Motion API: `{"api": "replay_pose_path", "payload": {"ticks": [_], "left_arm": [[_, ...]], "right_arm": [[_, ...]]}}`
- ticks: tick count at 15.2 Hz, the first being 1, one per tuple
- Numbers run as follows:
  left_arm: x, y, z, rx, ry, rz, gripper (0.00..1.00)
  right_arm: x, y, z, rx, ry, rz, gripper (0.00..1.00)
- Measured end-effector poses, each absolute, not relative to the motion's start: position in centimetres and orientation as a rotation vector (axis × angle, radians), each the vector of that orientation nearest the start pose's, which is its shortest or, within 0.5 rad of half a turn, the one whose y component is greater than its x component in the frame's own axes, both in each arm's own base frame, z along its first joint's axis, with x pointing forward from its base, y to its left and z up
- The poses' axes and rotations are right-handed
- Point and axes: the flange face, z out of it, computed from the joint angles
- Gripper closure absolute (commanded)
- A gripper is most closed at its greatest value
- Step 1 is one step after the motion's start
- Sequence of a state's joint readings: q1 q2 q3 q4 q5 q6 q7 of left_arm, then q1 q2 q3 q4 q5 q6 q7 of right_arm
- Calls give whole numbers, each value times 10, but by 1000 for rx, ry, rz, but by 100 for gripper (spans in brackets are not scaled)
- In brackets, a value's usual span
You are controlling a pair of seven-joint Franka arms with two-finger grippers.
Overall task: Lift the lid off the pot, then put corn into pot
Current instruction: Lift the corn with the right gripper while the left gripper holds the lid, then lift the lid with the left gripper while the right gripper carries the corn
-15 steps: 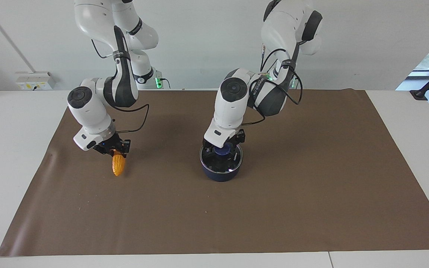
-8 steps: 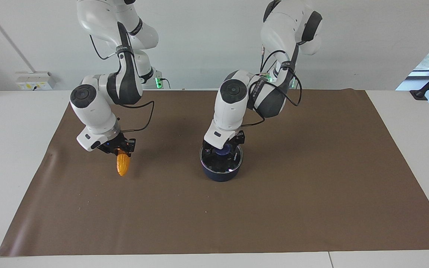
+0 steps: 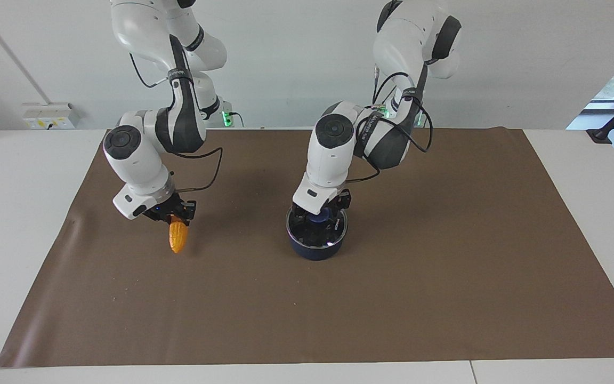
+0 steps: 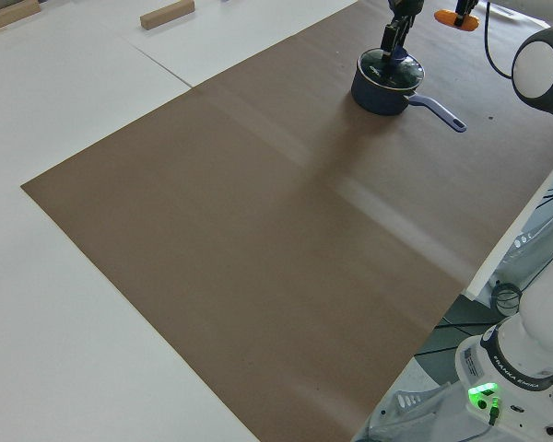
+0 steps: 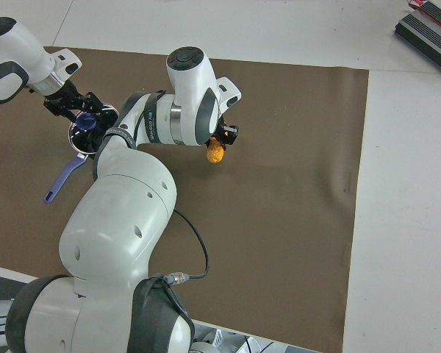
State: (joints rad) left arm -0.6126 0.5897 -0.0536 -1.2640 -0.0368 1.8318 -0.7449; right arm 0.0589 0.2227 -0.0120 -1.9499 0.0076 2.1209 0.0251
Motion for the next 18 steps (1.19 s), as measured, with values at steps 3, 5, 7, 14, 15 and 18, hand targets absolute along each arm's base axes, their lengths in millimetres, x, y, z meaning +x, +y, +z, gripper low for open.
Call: {"api": "replay_pose_path", "payload": {"ticks": [3, 5, 7, 14, 15, 18], "left_arm": [[571, -442, 414, -3175, -154, 87, 65], [571, -442, 414, -3175, -154, 87, 93], [571, -442, 414, -3175, -154, 87, 100], [567, -442, 425, -3178, -165, 100, 100], [566, -439, 435, -3184, -175, 103, 100], [562, -420, 483, -3188, -209, 87, 100]], "right_arm": [[595, 29, 362, -3139, -28, 81, 100], [595, 29, 362, -3139, -28, 80, 100], [595, 29, 363, -3139, -28, 80, 100], [598, 38, 370, -3139, -39, 77, 100], [598, 38, 370, -3139, -37, 77, 100], [598, 38, 371, -3138, -36, 74, 100]]}}
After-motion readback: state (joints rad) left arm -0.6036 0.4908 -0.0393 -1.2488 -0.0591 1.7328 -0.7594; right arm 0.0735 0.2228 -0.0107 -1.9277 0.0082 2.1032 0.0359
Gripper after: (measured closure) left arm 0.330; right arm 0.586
